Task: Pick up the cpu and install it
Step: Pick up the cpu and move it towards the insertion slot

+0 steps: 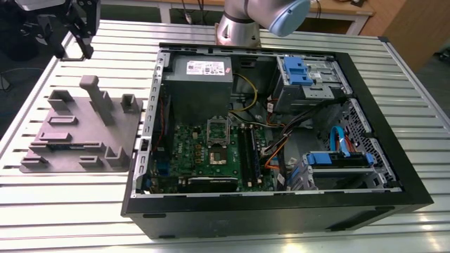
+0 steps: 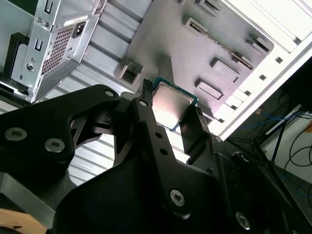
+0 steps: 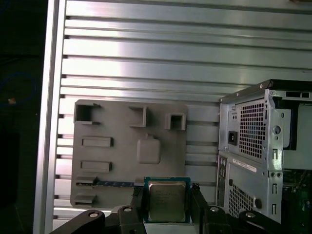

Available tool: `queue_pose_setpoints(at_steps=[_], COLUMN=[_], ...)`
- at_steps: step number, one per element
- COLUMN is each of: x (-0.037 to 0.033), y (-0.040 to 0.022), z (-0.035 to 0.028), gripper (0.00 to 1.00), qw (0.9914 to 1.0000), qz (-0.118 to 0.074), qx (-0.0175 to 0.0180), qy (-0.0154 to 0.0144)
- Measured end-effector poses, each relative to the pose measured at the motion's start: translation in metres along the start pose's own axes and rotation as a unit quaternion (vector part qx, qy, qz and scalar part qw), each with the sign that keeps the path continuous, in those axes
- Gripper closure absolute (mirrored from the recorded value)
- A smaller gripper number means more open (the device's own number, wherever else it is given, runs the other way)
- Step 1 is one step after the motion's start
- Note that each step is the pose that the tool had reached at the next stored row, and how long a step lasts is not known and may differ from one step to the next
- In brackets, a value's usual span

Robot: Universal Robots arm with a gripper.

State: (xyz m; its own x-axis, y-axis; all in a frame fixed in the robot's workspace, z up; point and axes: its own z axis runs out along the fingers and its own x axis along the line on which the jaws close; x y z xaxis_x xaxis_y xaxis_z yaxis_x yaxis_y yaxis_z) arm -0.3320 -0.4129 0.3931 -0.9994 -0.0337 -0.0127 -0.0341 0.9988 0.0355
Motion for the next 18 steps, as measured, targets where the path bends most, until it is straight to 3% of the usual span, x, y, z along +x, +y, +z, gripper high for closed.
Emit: queue_pose_setpoints(at_steps=[18], x=[-0.0122], y=[-0.0004], z=[0.0001], gripper=[0.53], qw=[1.00000], qz=[0.000], qx=[0.0000], qy=[0.0000])
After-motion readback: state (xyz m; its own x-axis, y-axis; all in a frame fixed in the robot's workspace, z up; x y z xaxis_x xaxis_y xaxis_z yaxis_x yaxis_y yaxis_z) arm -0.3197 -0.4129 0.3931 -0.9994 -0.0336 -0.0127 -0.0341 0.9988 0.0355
